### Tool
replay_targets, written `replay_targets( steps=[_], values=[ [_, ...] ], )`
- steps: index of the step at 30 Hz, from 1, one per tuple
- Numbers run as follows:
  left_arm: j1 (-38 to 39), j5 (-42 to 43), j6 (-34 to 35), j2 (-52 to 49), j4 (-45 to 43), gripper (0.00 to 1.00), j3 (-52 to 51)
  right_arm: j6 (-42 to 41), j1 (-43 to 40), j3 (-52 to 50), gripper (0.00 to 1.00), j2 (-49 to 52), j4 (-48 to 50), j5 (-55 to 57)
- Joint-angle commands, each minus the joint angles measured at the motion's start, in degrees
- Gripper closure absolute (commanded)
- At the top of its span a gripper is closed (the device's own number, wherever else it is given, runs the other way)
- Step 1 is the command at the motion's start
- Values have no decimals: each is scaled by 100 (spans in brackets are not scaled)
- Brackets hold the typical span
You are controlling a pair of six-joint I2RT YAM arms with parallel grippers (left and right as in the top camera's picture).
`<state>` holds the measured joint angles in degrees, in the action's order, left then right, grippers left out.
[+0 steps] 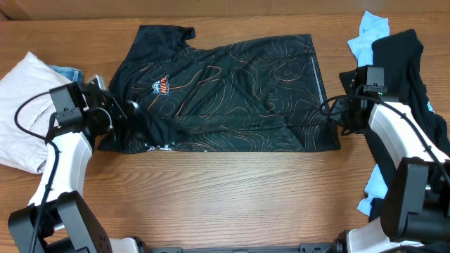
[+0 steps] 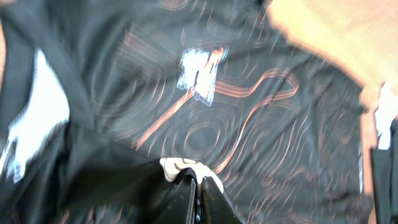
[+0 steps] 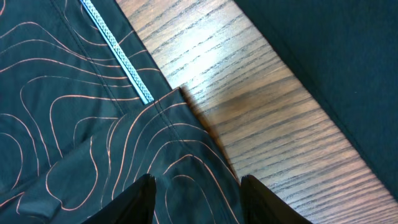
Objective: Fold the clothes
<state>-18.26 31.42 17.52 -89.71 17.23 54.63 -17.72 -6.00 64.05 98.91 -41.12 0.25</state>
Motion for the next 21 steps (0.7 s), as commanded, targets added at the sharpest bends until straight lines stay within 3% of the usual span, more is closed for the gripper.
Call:
replay_targets(
  steps=[1, 2, 7, 8, 11, 17, 19, 21],
  values=[
    [129, -55, 732, 90, -450, 88, 83, 22, -17, 2, 53, -9, 33, 7],
    [173, -87, 741, 90, -551, 82, 83, 22, -17, 2, 52, -9, 37, 7],
    [354, -791, 739, 85, -398, 73, 81, 22, -17, 2, 53, -9, 52, 7],
    [380, -905, 737, 85, -323, 66, 81, 22, -17, 2, 52, -9, 50, 7],
    [382, -916, 734, 85, 52, 58, 81, 22, -17, 2, 52, -9, 48, 7],
    [382, -1803, 664, 85, 1412, 56, 68, 22, -17, 2, 51, -9, -114, 7],
    [382, -2138, 621, 85, 1611, 56, 44, 20, -17, 2, 43, -9, -212, 9],
    [382, -2264, 573, 85, 1646, 56, 0, 17, -17, 2, 41, -9, -295, 7]
  ],
)
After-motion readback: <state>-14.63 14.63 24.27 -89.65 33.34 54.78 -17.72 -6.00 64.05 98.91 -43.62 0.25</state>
